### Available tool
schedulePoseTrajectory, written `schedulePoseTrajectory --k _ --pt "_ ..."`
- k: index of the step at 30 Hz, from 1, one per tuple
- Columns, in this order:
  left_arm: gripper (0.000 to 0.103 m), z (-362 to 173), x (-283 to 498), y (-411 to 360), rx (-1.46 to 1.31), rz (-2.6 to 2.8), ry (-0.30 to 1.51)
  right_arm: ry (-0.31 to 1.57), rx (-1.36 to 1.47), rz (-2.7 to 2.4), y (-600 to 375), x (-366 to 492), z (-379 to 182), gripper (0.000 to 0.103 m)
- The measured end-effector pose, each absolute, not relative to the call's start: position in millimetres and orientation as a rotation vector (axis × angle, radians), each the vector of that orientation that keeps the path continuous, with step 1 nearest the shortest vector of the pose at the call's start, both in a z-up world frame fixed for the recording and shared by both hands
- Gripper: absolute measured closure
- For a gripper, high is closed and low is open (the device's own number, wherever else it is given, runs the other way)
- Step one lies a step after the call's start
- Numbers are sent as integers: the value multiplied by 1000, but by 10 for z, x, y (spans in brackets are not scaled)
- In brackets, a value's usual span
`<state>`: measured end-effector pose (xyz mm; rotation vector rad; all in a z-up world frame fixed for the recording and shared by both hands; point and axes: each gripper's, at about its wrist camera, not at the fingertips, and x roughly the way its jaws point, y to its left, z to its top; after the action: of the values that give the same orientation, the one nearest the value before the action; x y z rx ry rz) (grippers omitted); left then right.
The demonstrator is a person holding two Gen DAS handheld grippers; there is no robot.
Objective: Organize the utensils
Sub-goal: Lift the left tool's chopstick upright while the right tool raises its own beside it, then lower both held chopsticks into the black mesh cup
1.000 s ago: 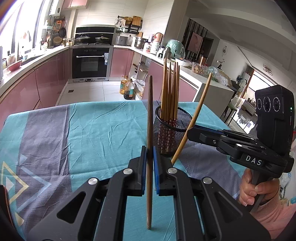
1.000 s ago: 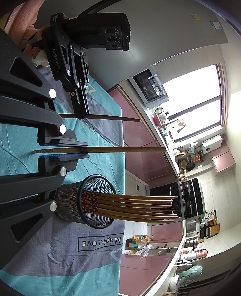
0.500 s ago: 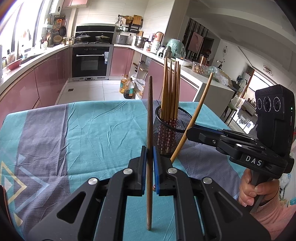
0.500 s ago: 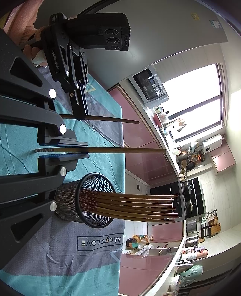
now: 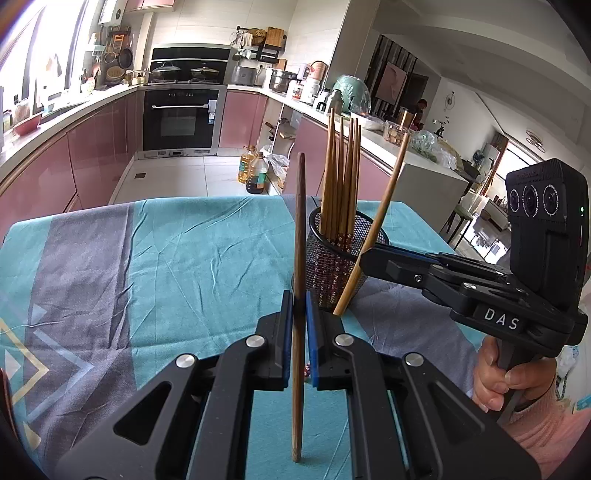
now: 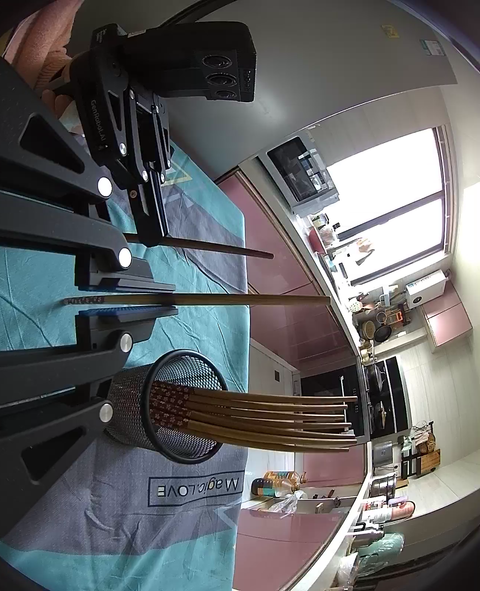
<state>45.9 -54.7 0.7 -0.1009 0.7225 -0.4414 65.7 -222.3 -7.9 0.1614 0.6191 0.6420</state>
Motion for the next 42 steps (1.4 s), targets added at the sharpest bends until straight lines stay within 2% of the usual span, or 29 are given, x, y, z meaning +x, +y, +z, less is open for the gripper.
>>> schedulePoseTrajectory --k 14,30,37,42 --pt "95 93 529 -556 -129 -476 710 596 167 634 -2260 707 27 98" --pt "95 1099 700 -539 -199 -535 438 391 127 533 -2682 847 771 98" --pt "95 1255 819 -771 -200 -560 404 425 128 497 -2756 1058 657 98" --pt "95 1116 962 -945 -176 -548 445 497 132 484 -2724 1232 406 98"
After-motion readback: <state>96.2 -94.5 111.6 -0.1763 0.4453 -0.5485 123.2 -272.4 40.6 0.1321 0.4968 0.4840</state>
